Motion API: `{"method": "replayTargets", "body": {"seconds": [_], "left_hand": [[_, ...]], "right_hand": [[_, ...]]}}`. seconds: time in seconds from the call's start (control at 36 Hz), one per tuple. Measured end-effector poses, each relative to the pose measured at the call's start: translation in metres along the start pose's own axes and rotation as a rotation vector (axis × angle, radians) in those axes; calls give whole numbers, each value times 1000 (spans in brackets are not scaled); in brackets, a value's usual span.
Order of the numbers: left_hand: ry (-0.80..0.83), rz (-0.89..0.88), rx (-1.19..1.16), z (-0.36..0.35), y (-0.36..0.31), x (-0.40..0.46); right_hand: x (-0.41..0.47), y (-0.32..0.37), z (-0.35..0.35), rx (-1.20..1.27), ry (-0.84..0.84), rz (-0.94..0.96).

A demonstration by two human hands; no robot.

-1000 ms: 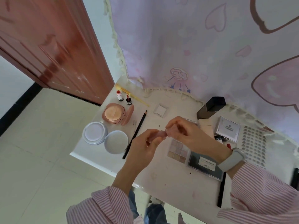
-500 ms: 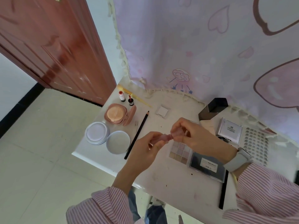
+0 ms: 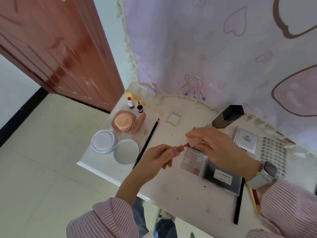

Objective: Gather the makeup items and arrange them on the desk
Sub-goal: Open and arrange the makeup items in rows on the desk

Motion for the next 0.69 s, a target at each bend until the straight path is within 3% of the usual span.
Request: {"method": "replayTargets", "body": {"seconds": [0.08, 0.17, 0.42, 0.53, 0.58, 0.69], "left_hand": [[-44, -13, 2, 15, 8, -6], [-196, -16, -55, 27, 12, -13], [-447, -64, -101, 3, 13, 2], [-569, -65, 38, 0, 17, 18], [-621, -83, 148, 1, 18, 26], [-633, -46, 150, 1, 18, 36]], "right_hand": [[1, -11, 15, 12, -68, -2], [1, -20, 19, 73, -76, -121], [23, -24, -29, 467, -193, -397], [38, -23, -34, 384, -291, -397], [45, -23, -37, 298, -282, -394], [51, -27, -43, 175, -223, -446]]}}
Point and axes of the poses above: each hand's wrist, its own x-axis towards the middle knuckle, its own z-axis out of the back of the hand, y = z × x, the point moved 5 cm from there along x, towards the middle knuckle, and after that the axes turned 4 degrees about -z, right-handed, at the moved point
